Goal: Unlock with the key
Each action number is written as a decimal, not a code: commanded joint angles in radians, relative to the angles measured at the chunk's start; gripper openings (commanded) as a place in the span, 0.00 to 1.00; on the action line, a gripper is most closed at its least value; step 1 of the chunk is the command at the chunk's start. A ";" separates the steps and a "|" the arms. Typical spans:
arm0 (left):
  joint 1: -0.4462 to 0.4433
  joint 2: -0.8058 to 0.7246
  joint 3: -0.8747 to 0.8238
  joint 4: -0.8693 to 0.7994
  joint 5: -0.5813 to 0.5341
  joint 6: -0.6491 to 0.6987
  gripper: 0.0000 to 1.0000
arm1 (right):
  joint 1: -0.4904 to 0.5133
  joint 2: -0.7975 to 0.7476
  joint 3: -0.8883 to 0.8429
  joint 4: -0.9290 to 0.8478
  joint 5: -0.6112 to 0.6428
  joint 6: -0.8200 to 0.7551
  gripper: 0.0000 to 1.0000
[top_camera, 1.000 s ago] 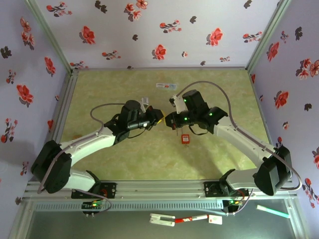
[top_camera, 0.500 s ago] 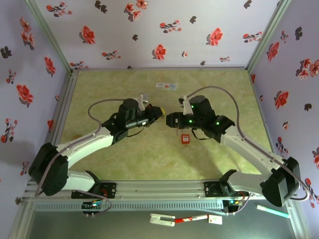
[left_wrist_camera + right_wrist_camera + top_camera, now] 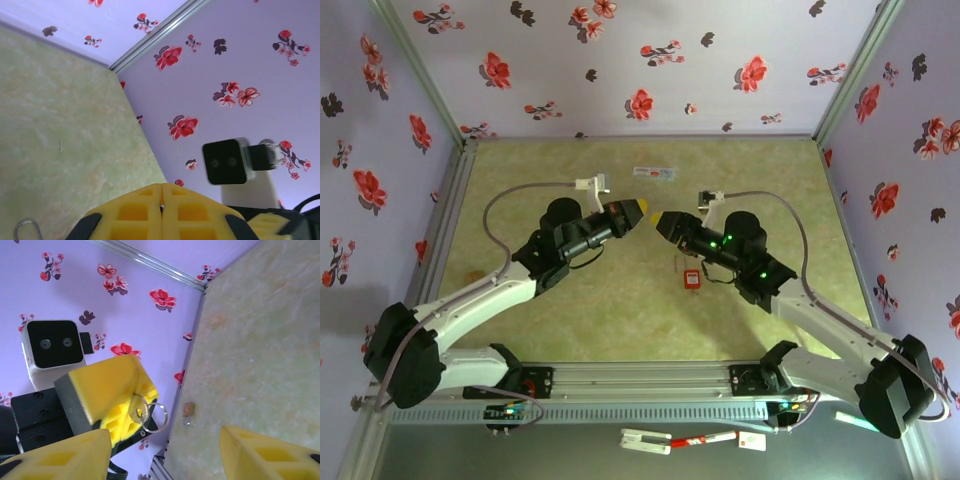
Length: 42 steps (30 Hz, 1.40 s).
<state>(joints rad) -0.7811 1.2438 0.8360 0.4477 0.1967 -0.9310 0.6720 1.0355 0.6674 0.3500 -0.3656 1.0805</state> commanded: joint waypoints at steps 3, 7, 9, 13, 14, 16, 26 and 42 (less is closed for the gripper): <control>-0.022 -0.010 -0.003 0.115 -0.033 0.009 0.00 | 0.016 0.034 -0.026 0.253 -0.003 0.077 0.50; -0.042 0.003 0.000 0.134 -0.043 -0.018 0.00 | 0.017 0.065 -0.032 0.344 -0.010 0.104 0.39; -0.049 0.008 -0.004 0.147 -0.051 -0.034 0.00 | 0.018 0.086 -0.035 0.387 -0.019 0.118 0.35; -0.056 0.020 -0.011 0.178 -0.052 -0.069 0.00 | 0.018 0.097 -0.041 0.415 -0.014 0.122 0.28; -0.060 0.021 -0.009 0.178 -0.053 -0.073 0.00 | 0.018 0.099 -0.041 0.420 -0.014 0.123 0.26; -0.061 0.022 -0.008 0.178 -0.054 -0.077 0.00 | 0.018 0.104 -0.042 0.445 -0.024 0.129 0.25; -0.061 0.044 -0.008 0.206 -0.054 -0.120 0.00 | 0.018 0.123 -0.062 0.534 -0.065 0.171 0.15; -0.065 0.074 -0.027 0.249 -0.040 -0.150 0.00 | 0.018 0.109 -0.037 0.565 -0.146 0.219 0.00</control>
<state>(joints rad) -0.8268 1.2869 0.8280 0.6922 0.1333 -1.0878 0.6716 1.1709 0.6067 0.8925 -0.4042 1.2938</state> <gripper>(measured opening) 0.050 0.042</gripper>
